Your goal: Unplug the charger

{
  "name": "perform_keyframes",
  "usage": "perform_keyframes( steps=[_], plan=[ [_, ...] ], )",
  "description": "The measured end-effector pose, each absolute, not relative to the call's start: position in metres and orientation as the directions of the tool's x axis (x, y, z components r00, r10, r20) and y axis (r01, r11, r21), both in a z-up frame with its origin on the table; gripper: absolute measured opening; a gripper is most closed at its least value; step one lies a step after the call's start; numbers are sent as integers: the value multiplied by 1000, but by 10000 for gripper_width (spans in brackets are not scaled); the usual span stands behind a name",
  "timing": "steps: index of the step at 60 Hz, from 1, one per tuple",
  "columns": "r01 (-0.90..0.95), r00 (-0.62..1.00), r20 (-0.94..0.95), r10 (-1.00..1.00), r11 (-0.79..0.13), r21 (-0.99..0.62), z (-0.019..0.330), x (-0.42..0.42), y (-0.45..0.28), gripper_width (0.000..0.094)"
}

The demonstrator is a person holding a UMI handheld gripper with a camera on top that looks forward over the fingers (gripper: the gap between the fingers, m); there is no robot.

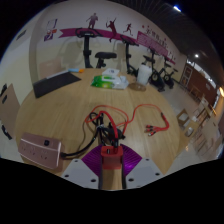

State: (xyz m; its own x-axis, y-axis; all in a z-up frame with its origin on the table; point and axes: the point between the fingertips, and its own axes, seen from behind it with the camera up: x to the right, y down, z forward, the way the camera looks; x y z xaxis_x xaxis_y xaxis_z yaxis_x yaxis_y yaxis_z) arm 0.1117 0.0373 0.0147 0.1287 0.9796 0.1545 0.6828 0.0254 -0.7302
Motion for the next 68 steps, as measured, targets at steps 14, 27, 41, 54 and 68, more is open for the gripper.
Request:
perform_keyframes(
  steps=[14,27,41,54,68],
  plan=[
    [733,142,89,986,-44,-679,17,127,41,828],
    [726,121,44,992,-59,-685,130,217,10,849],
    [696,86,45,995,-28,-717,223,331,-25,854],
    [693,97,-2,995,-69,-718,238,378,-49,857],
    [698,98,37,994,-42,-715,231,376,-42,860]
  ],
)
